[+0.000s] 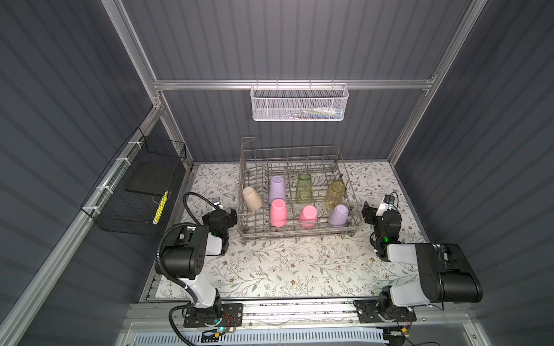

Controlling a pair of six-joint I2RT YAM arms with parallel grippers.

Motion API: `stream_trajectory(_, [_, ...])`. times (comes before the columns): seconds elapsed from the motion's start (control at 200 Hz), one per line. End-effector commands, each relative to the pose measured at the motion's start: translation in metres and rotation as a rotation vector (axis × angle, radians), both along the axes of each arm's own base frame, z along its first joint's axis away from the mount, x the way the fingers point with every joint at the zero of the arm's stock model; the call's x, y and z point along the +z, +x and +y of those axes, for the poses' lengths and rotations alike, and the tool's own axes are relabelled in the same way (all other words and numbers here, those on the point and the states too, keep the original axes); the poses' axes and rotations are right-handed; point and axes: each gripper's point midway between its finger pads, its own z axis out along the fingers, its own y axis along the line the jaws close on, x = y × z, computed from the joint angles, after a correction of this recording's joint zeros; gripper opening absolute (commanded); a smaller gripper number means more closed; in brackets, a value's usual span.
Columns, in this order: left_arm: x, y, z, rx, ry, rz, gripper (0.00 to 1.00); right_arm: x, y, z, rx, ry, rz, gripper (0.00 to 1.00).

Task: Load cups into a dish rack
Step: Reset both arms

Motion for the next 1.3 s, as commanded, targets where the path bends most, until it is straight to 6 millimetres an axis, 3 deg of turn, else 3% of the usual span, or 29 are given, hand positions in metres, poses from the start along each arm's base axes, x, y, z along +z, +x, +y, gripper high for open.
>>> stream_trajectory(0.0, [0.007,0.004,0.003,0.009,0.019,-0.025,1.0,0.001,-0.001,0.0,-0.007,-0.013,-0.011,0.97])
stream_trajectory(0.23, [0.007,0.004,0.003,0.01,0.019,-0.025,1.0,0.008,-0.018,-0.003,-0.036,-0.023,-0.103,0.99])
stream_trajectory(0.305, [0.007,0.004,0.003,0.008,0.02,-0.024,1.0,0.009,-0.015,-0.003,-0.038,-0.027,-0.096,0.99])
stream_trajectory(0.395, [0.007,0.004,0.003,0.009,0.02,-0.024,1.0,0.001,0.002,-0.001,-0.023,-0.02,0.001,0.99])
stream_trajectory(0.595, [0.008,0.004,0.002,0.01,0.023,-0.024,1.0,-0.001,0.001,0.0,-0.004,-0.013,0.006,0.99])
stream_trajectory(0.685, [0.007,0.004,0.003,0.011,0.024,-0.023,1.0,-0.001,0.002,0.028,0.159,-0.045,-0.002,0.99])
stream_trajectory(0.906, [0.008,0.004,0.002,0.012,0.026,-0.024,1.0,0.004,-0.01,0.017,0.092,-0.041,-0.065,0.99])
stream_trajectory(0.986, [0.008,0.004,0.002,0.011,0.027,-0.023,1.0,0.008,-0.015,0.03,0.167,-0.059,-0.101,0.99])
stream_trajectory(1.171, [0.007,0.004,0.002,0.011,0.027,-0.023,1.0,0.001,0.002,0.013,0.061,-0.035,-0.002,0.99])
stream_trajectory(1.296, [0.007,0.004,0.002,0.012,0.028,-0.023,1.0,0.003,-0.002,0.012,0.06,-0.038,-0.028,0.99])
